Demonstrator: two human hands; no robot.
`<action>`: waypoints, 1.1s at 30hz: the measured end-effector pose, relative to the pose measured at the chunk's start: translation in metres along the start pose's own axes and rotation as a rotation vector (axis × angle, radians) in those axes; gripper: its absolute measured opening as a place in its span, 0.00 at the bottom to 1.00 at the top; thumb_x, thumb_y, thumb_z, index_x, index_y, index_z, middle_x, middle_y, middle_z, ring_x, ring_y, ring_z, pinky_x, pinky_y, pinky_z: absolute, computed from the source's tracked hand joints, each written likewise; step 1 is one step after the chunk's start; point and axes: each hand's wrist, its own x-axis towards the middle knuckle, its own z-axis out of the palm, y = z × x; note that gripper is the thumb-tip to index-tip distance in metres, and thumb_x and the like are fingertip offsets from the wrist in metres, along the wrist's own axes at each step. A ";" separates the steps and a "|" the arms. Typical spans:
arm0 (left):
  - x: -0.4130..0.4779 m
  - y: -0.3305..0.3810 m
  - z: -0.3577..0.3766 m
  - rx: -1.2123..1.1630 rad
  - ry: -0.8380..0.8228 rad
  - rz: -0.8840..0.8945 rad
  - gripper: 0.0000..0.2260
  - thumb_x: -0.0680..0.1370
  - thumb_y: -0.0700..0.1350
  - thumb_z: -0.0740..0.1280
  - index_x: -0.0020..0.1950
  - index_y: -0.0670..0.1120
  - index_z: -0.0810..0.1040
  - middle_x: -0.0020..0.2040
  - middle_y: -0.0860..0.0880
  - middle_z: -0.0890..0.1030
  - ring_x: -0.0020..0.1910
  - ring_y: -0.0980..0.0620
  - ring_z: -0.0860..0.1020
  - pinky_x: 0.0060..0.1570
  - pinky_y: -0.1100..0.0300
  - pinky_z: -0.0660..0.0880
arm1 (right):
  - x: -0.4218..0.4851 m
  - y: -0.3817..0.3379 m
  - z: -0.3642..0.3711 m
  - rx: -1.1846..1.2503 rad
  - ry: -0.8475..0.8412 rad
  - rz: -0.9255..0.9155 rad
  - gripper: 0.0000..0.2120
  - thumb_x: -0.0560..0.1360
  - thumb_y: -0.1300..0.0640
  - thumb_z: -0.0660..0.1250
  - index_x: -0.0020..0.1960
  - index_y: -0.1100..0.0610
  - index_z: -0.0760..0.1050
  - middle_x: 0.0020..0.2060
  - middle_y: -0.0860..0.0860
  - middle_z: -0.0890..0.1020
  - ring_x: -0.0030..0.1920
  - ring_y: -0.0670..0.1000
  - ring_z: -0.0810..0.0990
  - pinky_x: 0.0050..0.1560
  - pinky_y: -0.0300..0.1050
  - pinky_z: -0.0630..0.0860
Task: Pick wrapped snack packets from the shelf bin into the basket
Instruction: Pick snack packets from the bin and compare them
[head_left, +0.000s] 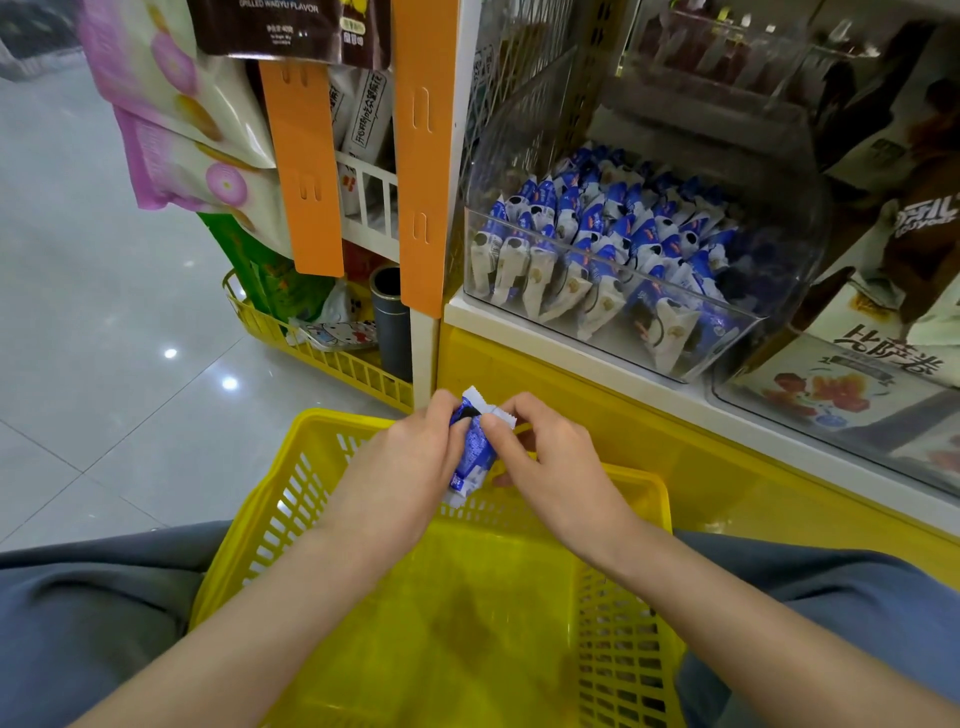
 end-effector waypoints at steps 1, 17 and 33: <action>0.000 0.000 0.000 0.000 -0.007 0.007 0.13 0.80 0.52 0.50 0.57 0.46 0.68 0.41 0.48 0.77 0.41 0.45 0.78 0.33 0.55 0.68 | 0.001 0.000 0.000 -0.009 0.000 -0.001 0.09 0.78 0.51 0.60 0.45 0.56 0.73 0.40 0.52 0.80 0.41 0.51 0.80 0.40 0.55 0.79; 0.006 0.005 0.009 -0.634 -0.068 -0.381 0.04 0.80 0.45 0.58 0.54 0.48 0.69 0.47 0.45 0.81 0.43 0.47 0.79 0.51 0.47 0.76 | 0.007 -0.006 0.001 0.388 -0.054 0.228 0.11 0.75 0.60 0.66 0.57 0.57 0.71 0.54 0.55 0.79 0.45 0.53 0.82 0.42 0.50 0.81; 0.014 0.015 -0.014 -1.235 -0.337 -0.650 0.18 0.76 0.56 0.59 0.54 0.45 0.79 0.49 0.45 0.83 0.50 0.49 0.81 0.53 0.54 0.76 | 0.012 -0.013 -0.015 0.381 -0.083 0.193 0.16 0.76 0.61 0.64 0.62 0.57 0.68 0.58 0.52 0.77 0.56 0.48 0.76 0.53 0.34 0.74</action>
